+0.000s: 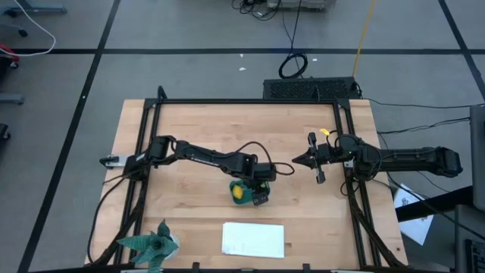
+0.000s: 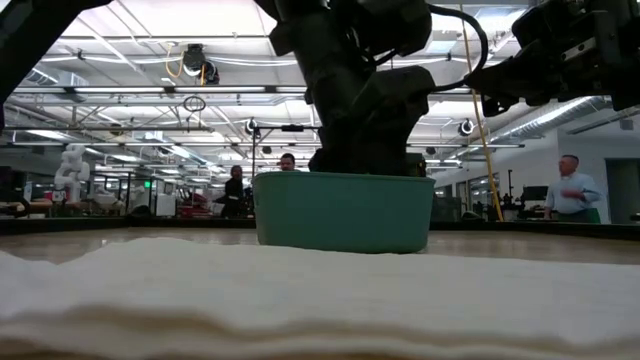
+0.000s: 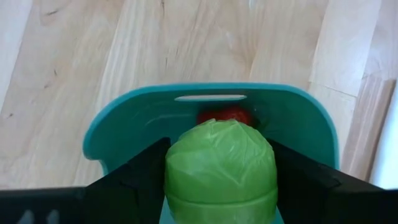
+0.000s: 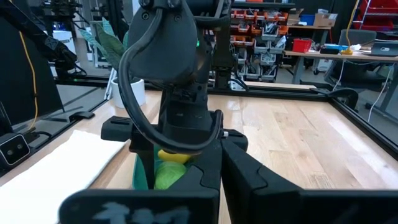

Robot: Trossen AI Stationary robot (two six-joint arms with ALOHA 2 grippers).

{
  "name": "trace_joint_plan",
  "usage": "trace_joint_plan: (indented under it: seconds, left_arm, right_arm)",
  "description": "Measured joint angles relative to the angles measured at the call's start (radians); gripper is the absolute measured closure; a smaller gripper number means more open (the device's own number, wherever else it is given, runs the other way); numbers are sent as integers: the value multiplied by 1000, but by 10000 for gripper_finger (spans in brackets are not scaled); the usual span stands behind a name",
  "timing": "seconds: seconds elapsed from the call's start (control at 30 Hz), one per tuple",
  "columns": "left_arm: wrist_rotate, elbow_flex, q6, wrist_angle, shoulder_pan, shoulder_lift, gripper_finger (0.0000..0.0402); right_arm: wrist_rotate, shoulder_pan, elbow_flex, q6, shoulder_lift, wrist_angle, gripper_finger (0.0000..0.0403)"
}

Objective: Pick and placing Produce into tupperware
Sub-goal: Put the cabbage into the green bin

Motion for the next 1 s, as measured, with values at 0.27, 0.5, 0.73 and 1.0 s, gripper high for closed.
trace_joint_plan:
  seconds: [0.27,0.5,0.73,1.0]
  left_arm:
    - [-4,-51,0,46,9,0,165]
    - [-1,-56,19,45,11,0,165]
    - [2,-56,39,40,10,0,165]
    - [2,-56,57,30,10,0,167]
  right_arm:
    - [0,0,0,0,0,0,403]
    - [0,0,0,0,0,0,403]
    - [0,0,0,-1,0,0,403]
    - [0,0,0,-1,0,0,403]
